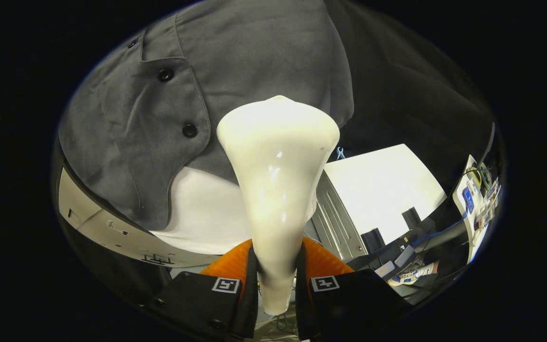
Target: Iron the clothes twice with a garment steamer, once on the left side and once on the right side.
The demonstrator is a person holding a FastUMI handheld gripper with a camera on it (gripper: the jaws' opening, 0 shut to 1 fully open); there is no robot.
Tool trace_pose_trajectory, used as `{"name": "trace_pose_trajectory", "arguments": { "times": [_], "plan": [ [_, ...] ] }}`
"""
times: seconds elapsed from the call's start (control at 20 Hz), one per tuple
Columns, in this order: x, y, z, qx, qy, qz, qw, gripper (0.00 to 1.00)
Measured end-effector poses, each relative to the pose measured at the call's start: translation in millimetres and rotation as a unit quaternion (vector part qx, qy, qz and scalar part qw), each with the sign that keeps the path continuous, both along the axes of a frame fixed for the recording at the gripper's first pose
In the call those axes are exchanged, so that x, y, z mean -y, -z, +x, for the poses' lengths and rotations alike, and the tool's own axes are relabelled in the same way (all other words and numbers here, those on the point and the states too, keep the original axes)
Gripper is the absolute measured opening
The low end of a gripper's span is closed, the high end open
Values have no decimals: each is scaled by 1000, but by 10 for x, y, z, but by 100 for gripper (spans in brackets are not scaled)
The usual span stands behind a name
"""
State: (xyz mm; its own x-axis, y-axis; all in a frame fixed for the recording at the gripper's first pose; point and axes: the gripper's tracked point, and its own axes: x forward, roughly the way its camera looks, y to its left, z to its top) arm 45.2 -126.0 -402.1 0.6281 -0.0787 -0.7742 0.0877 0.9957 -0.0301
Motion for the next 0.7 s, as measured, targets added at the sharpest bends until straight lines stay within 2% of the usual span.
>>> {"name": "trace_pose_trajectory", "arguments": {
  "times": [0.3, 0.7],
  "plan": [
    [-11, -131, -101, 13, 6, 3, 1000, 41],
    [-385, -1145, -132, 95, -5, 10, 995, 40]
  ]
}}
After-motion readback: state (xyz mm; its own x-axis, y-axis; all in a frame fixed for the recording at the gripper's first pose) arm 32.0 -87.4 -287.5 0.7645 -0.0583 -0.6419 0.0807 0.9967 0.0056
